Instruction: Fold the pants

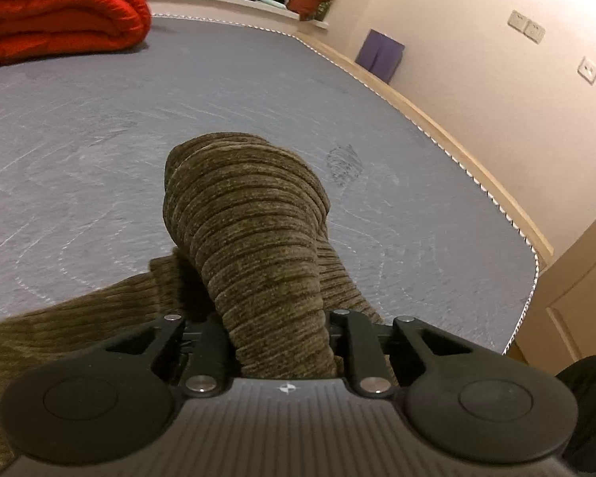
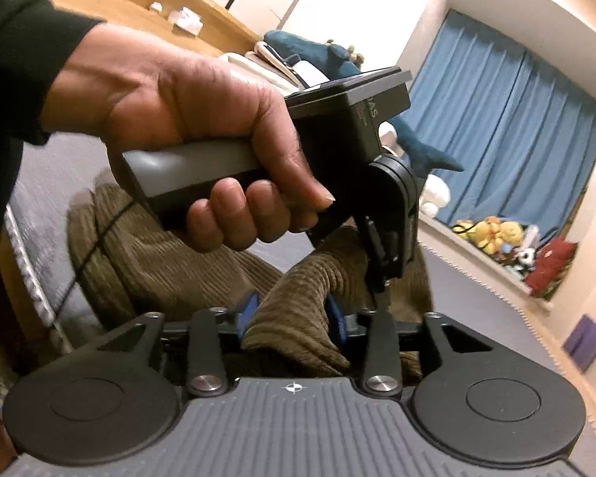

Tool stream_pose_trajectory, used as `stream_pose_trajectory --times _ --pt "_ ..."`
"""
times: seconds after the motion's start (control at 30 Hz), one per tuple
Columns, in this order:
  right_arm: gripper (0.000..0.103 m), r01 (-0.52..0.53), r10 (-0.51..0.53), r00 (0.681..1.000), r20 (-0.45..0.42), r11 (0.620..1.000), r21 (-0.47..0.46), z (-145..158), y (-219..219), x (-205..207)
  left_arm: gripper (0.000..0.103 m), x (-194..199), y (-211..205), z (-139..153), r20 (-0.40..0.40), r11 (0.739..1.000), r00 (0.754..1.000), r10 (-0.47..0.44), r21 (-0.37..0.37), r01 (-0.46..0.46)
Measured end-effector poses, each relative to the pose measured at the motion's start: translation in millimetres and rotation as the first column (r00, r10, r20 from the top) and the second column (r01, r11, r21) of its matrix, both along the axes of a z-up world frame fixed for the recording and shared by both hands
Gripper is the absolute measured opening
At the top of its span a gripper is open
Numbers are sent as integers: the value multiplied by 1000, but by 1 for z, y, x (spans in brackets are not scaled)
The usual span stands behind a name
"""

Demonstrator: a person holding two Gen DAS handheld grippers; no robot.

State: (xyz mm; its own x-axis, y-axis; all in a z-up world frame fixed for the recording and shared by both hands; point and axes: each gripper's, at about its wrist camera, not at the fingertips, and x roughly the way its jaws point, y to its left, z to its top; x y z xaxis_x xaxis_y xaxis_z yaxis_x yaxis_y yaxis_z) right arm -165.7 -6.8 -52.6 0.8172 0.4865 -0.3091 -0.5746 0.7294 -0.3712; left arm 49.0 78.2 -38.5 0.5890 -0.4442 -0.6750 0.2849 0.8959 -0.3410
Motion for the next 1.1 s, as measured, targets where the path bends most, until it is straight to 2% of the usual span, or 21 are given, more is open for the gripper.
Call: stream_pose_trajectory --times 0.03,0.1,0.17,0.23,0.33,0.43,0.5,0.6,0.67,0.7,0.73,0.8,0.87,0.9,0.93,1.03,1.1 --pt "48 -20 21 1000 -21 999 43 5 -3 -1 20 -1 4 2 -3 1000 1000 10 -6 -10" --pt "62 -80 93 993 -68 980 181 18 -12 0 19 -6 25 4 -9 999 999 37 -21 -37" --pt "70 -116 153 984 -91 939 324 33 -25 2 19 -12 46 6 -15 997 998 62 -40 -63" --pt "74 -115 180 977 -115 897 427 44 -35 6 19 -19 69 9 -16 995 996 91 -50 -92" --pt "75 -41 158 972 -176 846 532 54 -48 21 19 -35 107 15 -7 988 990 138 -61 -139" --pt "76 99 63 963 -264 822 560 54 -55 42 19 -53 152 20 11 976 979 205 -75 -204" --pt "78 224 -30 938 -345 813 538 51 -57 58 19 -64 184 23 16 964 967 256 -71 -254" --pt "79 382 -128 862 -490 799 463 34 -57 85 19 -78 229 21 -9 948 948 317 -36 -318" --pt "79 444 -139 797 -588 795 414 18 -55 100 20 -85 255 14 -36 931 931 363 -31 -364" --pt "79 463 -130 770 -625 787 407 11 -54 106 23 -86 266 7 -56 929 929 366 -33 -368" --pt "79 479 -113 741 -662 779 404 4 -54 110 31 -86 276 1 -78 927 927 367 -49 -371" --pt "79 485 -66 697 -714 777 401 -6 -50 117 46 -87 295 -6 -92 906 908 409 -81 -416" --pt "82 476 -29 677 -735 779 408 -9 -45 119 57 -88 307 -8 -97 893 897 432 -92 -441" --pt "84 467 -10 673 -740 782 414 -9 -42 119 68 -89 309 -7 -89 884 888 451 -88 -458" --pt "85 455 11 668 -744 785 420 -9 -39 119 84 -90 311 -5 -74 877 880 470 -72 -475" --pt "89 423 71 642 -764 798 430 -9 -31 119 97 -86 314 -3 -67 862 861 504 -24 -507" --pt "93 408 87 624 -776 811 419 -12 -26 122 102 -80 318 -9 -115 862 859 499 -40 -506"
